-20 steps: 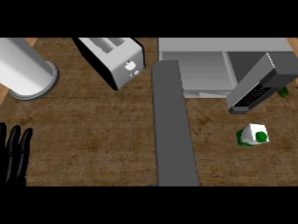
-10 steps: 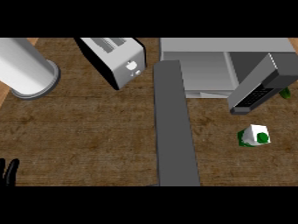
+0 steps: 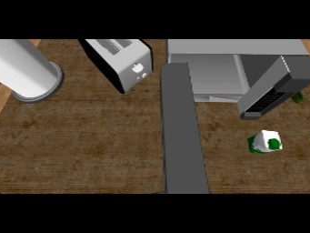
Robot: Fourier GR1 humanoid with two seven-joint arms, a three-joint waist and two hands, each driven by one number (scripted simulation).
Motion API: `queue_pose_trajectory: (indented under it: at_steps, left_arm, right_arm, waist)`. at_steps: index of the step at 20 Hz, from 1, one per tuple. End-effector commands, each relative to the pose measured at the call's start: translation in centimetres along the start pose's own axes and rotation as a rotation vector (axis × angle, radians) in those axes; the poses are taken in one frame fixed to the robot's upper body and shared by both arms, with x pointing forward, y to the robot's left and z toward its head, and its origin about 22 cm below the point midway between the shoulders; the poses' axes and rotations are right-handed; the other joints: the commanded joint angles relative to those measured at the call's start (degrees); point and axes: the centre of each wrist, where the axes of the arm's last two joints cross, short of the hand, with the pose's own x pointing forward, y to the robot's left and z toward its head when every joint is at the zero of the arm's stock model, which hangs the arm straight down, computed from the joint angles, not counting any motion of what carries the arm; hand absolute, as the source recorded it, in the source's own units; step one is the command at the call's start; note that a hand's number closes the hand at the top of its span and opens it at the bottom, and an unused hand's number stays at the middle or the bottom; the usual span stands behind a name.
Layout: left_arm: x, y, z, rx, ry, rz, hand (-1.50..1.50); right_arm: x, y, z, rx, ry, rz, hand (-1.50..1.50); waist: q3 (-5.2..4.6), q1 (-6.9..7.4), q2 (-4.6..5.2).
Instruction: Pick up the milk, place it into the microwave and close the microwave
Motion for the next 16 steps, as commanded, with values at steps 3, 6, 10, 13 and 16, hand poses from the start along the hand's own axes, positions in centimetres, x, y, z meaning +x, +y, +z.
queue_pose_trajectory:
  at_steps: [3, 6, 10, 13, 16]
  left_arm:
    - [1.1, 1.2, 1.4, 0.018, -0.016, -0.01, -1.5]
    - [0.5, 2.1, 2.8, 0.001, -0.007, -0.013, -1.5]
    - [1.3, 2.0, 3.4, 0.018, -0.002, -0.007, -1.5]
    - [2.1, 1.4, 2.6, 0.001, -0.015, 0.004, -1.5]
    - [0.1, 1.9, 2.8, 0.003, -0.012, -0.006, -1.5]
  right_arm:
    - [-2.4, 0.9, -1.4, 0.015, 0.006, 0.047, -1.5]
    - [-5.3, 1.4, -1.3, 0.022, 0.028, 0.082, -1.5]
    - [-5.9, -1.3, -1.8, 0.005, 0.061, 0.116, -1.5]
    - [-8.5, 0.7, -2.6, 0.008, 0.073, 0.154, -1.5]
    - [-11.0, -2.1, -1.4, -0.045, 0.099, 0.154, -1.5]
  waist:
    - [0.01, 0.11, 0.0]
    - [0.02, 0.52, -0.03]
    - [0.02, 0.22, 0.0]
    - [0.04, 0.31, 0.08]
    - [0.07, 0.22, 0.2]
